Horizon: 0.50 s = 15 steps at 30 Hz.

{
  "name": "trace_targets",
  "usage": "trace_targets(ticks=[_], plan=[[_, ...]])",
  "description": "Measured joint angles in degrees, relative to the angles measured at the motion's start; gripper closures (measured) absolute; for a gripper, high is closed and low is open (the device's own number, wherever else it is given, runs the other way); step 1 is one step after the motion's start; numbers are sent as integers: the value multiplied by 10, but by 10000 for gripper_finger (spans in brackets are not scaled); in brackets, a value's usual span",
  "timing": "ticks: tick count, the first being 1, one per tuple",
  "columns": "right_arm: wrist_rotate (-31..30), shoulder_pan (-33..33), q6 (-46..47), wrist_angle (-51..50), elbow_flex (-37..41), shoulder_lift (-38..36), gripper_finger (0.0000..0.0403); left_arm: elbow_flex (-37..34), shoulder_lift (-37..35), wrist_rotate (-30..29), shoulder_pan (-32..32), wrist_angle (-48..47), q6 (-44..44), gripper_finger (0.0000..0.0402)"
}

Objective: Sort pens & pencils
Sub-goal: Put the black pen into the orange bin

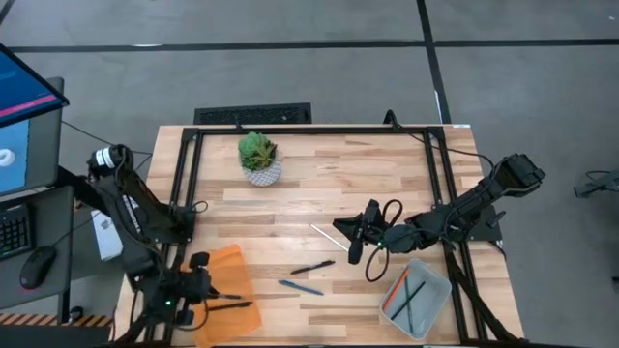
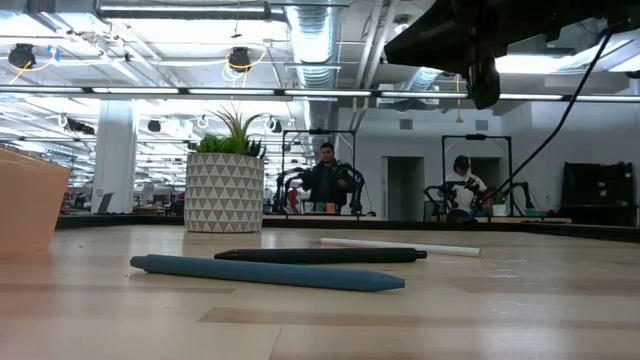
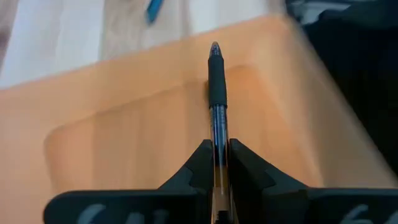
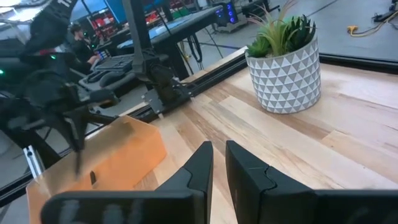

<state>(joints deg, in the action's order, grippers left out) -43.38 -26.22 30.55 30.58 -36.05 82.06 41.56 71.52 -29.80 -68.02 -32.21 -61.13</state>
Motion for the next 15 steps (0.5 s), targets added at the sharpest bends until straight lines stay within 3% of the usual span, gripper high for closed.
trace_targets(ticks=[7,15], plan=[[0,1,-4,-2,0,0,336,-37,0,34,50,36,-9,376],[3,-10,-5,-6,0,0,336,-37,0,25,65,35,-63,327]])
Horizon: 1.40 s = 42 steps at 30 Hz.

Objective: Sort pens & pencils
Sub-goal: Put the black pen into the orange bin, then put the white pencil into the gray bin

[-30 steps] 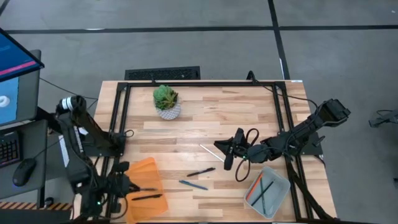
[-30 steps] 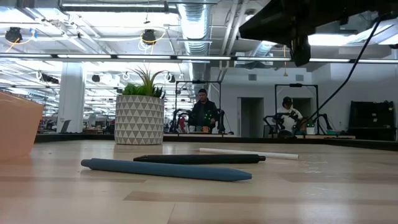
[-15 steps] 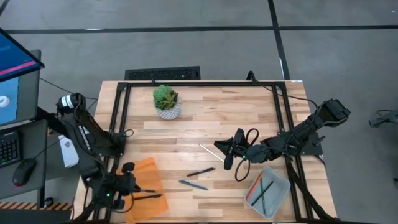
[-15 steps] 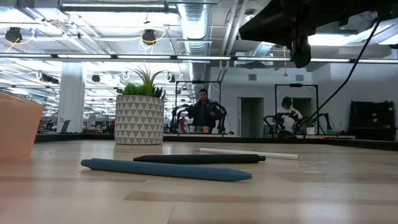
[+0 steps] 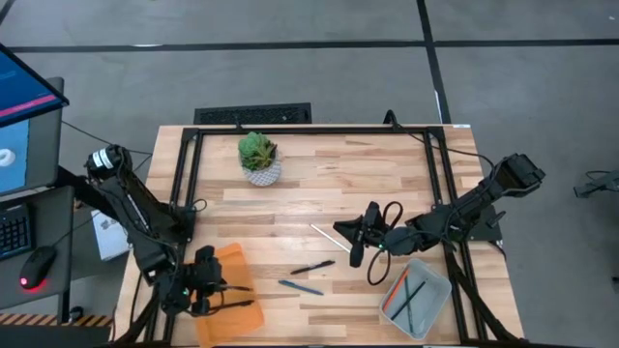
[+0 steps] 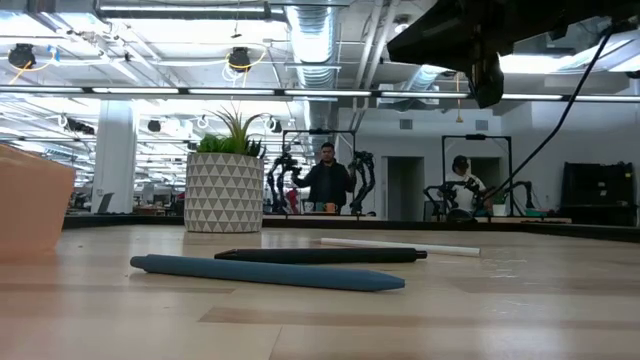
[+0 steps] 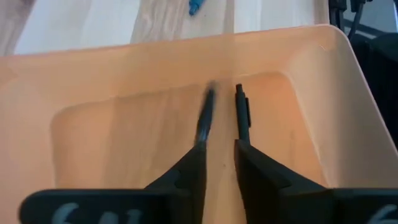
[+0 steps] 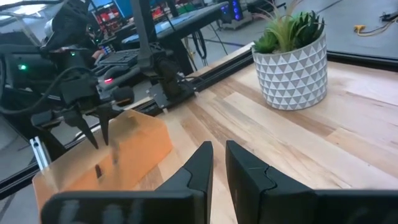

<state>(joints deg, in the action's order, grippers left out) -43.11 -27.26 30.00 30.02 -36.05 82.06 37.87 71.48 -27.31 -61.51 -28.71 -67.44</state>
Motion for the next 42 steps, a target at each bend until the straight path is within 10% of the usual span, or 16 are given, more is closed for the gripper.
trace_targets(ticks=[19,42], plan=[[42,10,27,-77,-8,47,336,0,0,-145,137,12,137,279],[99,-2,182,-445,-191,213,336,0,0,-33,237,187,378,278]])
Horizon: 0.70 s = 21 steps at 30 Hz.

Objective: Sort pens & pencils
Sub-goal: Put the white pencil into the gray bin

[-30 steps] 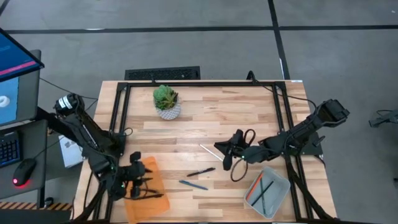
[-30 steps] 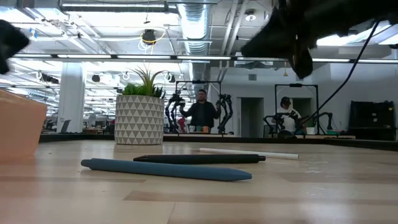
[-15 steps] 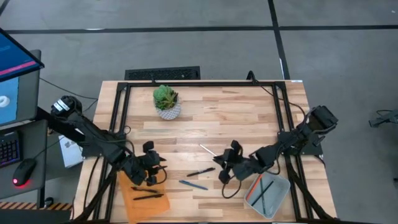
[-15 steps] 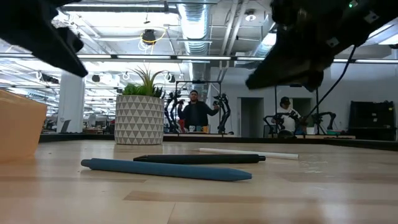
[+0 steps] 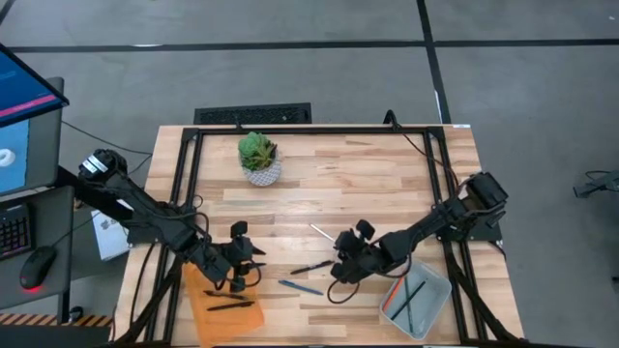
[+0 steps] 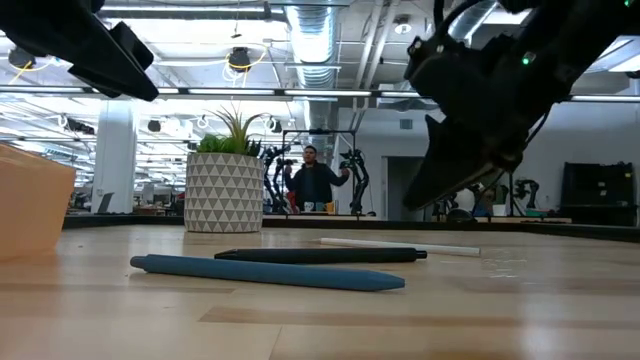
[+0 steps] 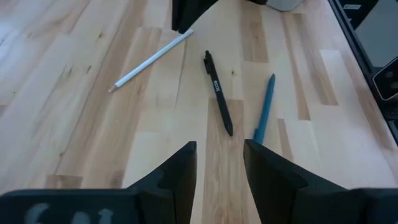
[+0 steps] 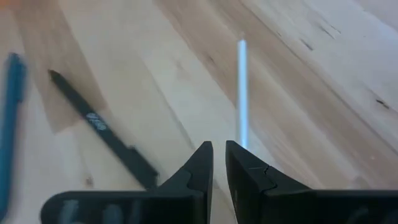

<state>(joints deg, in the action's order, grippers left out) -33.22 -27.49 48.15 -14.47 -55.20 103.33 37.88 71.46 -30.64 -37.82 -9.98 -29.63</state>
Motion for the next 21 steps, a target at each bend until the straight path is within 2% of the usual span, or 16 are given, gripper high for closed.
trace_targets(ticks=[9,21], plan=[[-9,2,29,1,0,2,336,0,0,0,0,5,-1,278],[-27,1,82,4,0,71,336,0,0,-1,0,5,-1,278]])
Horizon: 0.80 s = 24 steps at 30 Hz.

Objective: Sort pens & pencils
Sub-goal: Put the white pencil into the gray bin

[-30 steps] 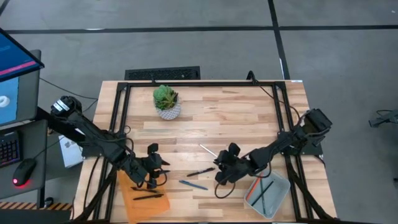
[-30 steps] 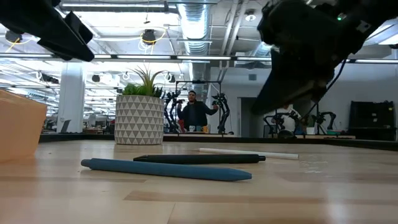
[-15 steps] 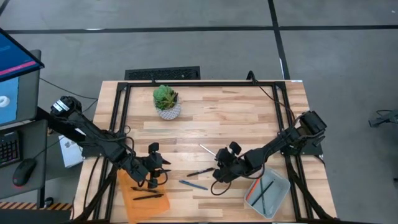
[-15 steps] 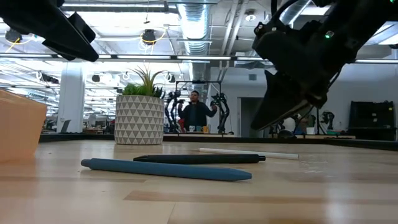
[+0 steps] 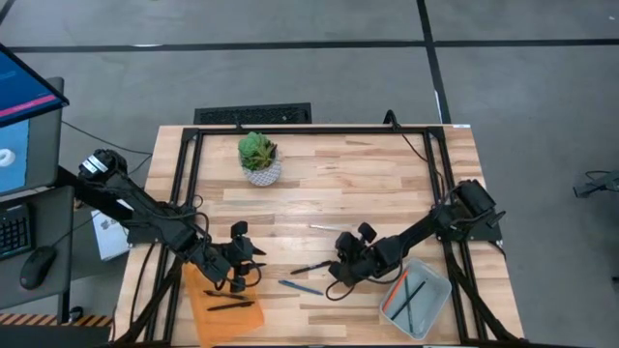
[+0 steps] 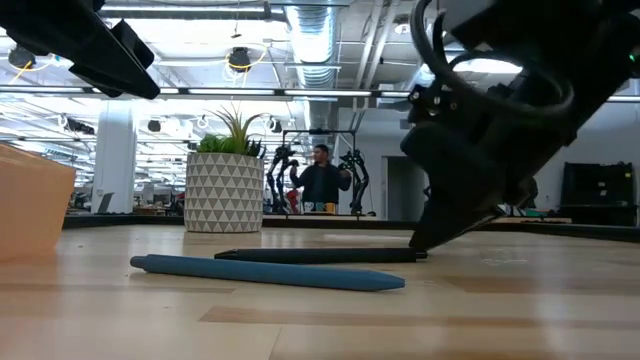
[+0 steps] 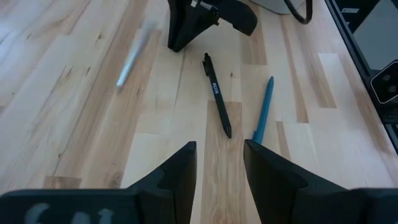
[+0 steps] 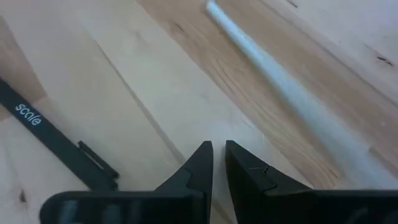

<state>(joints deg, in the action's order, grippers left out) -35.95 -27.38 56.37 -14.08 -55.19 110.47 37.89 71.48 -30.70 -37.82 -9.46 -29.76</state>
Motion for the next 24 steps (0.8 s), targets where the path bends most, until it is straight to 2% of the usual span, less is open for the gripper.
trace_targets(ticks=[8,15,20,24], plan=[[-32,-9,0,7,1,7,336,0,0,-1,0,0,0,278],[-91,-22,-116,20,1,-76,336,0,0,-12,0,1,-6,278],[-84,-1,-253,23,3,-116,336,0,0,-30,0,1,-14,278],[-20,39,-305,42,33,-137,336,0,0,-32,0,1,-14,278]])
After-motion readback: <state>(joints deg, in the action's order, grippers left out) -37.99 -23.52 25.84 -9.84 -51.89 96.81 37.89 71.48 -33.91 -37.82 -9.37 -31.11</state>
